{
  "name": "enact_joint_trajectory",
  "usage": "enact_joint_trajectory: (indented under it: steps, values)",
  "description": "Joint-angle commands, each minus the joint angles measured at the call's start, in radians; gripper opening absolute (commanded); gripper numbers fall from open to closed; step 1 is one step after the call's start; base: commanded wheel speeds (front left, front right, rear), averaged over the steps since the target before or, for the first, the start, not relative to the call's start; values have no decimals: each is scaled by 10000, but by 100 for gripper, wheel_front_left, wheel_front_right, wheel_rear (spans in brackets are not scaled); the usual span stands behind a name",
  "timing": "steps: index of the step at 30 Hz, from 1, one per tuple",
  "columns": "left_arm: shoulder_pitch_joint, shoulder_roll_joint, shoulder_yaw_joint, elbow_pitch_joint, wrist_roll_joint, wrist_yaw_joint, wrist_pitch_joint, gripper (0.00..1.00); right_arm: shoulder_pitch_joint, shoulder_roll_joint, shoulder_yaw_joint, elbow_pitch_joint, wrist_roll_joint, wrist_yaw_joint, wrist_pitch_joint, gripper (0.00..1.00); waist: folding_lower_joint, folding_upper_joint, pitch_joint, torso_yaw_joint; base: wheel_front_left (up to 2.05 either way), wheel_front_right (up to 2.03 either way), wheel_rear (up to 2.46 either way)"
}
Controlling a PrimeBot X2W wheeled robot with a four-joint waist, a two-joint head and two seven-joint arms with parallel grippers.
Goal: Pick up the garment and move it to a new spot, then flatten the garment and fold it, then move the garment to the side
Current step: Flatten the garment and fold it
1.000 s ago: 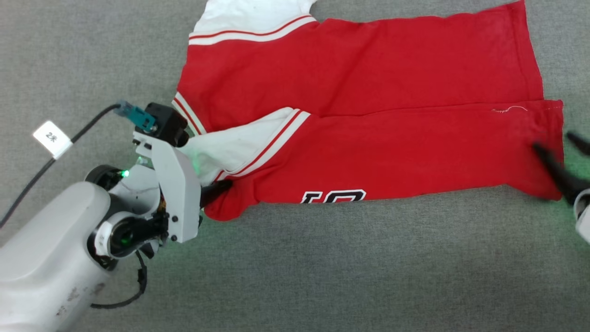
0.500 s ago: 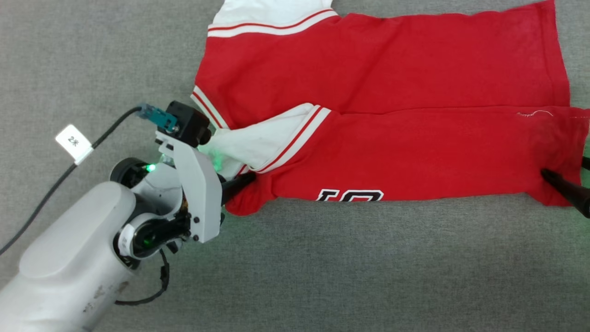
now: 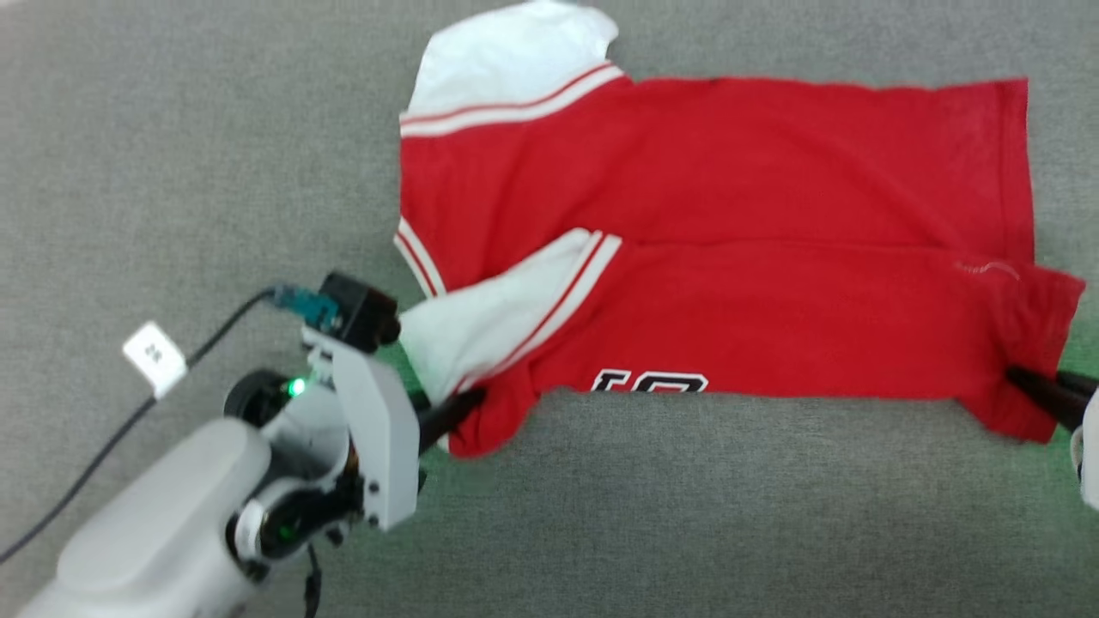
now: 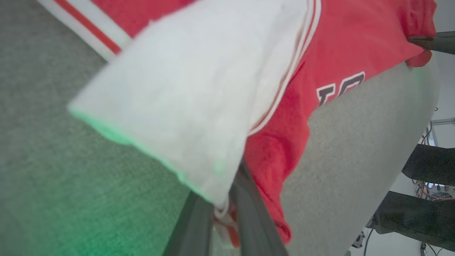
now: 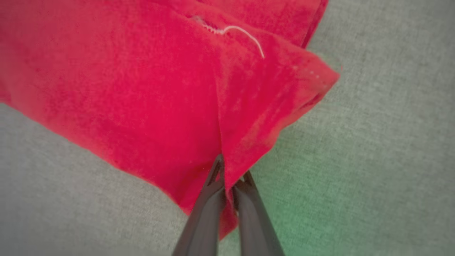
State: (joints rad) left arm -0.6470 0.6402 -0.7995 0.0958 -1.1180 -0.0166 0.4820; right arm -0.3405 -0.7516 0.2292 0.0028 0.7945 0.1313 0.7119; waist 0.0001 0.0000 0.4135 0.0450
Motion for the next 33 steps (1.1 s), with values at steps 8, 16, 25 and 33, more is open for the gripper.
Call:
enact_joint_trajectory:
  steps: [8, 16, 25, 33]
  values:
    - [1521, 961, 37, -1512, 11, 698, -403, 0, 1456, -71, -501, -671, -88, -13, -227, 0, -1, 0, -408, -12, 0, 0, 0]
    - [2651, 1638, 108, -2831, 45, 1380, -806, 0, 2721, 10, -1327, -1536, -191, -13, -22, 0, -1, 0, -341, -91, 0, 0, 0]
    - [3022, 1668, 631, -3181, 189, 1674, -1912, 100, 2564, 848, -2395, -1926, -1003, -13, -1466, 100, -1, 0, -394, -73, 0, 0, 0]
    - [3006, 1378, 1717, -3065, 855, 1917, -4371, 100, 1763, 2276, -2910, -1680, -1871, -13, -4277, 100, -1, 0, -459, -169, 0, 0, 0]
